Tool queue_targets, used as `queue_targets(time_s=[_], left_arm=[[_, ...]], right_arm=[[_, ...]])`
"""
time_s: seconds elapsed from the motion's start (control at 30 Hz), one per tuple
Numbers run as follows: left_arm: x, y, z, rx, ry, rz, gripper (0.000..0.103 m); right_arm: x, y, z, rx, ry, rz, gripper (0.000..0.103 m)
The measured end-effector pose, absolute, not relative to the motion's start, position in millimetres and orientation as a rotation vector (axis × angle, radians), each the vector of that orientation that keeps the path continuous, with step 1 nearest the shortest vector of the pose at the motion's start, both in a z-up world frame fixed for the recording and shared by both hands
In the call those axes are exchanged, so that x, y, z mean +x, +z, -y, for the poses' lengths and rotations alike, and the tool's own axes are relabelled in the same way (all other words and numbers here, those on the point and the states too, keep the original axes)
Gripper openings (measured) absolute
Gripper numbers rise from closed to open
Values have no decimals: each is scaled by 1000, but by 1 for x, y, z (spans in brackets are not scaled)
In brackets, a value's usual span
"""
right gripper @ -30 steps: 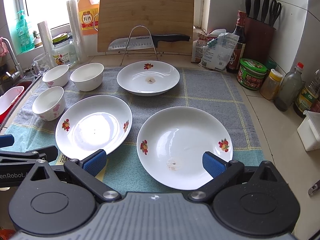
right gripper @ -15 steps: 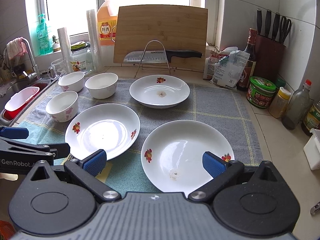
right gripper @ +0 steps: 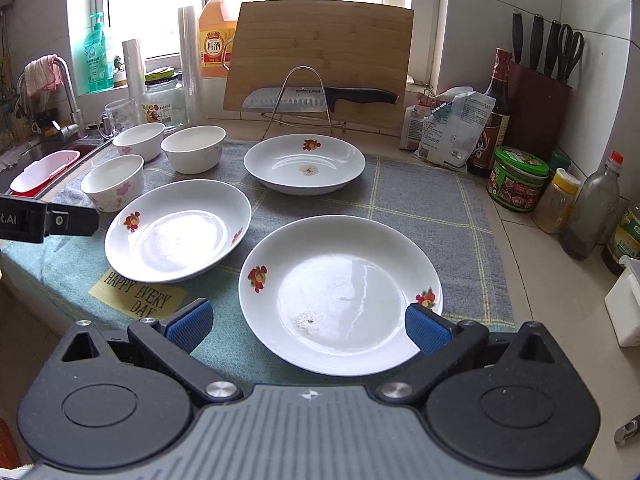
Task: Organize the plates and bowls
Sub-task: 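Move the left tool to the white flowered plate and grip its rim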
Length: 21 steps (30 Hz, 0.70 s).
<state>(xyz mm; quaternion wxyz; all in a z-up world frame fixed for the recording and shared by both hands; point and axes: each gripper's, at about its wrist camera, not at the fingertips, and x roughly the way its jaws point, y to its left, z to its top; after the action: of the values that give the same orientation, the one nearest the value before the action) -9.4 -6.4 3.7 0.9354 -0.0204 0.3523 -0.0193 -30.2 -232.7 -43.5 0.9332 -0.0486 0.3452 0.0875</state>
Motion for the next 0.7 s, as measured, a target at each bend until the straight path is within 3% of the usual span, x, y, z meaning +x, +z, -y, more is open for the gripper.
queue_targets(time_s=[0.7], left_arm=[[0,-6,23,-38,-142,-773,102]], right_arm=[[-9,-113,257,-50,172,-802,103]])
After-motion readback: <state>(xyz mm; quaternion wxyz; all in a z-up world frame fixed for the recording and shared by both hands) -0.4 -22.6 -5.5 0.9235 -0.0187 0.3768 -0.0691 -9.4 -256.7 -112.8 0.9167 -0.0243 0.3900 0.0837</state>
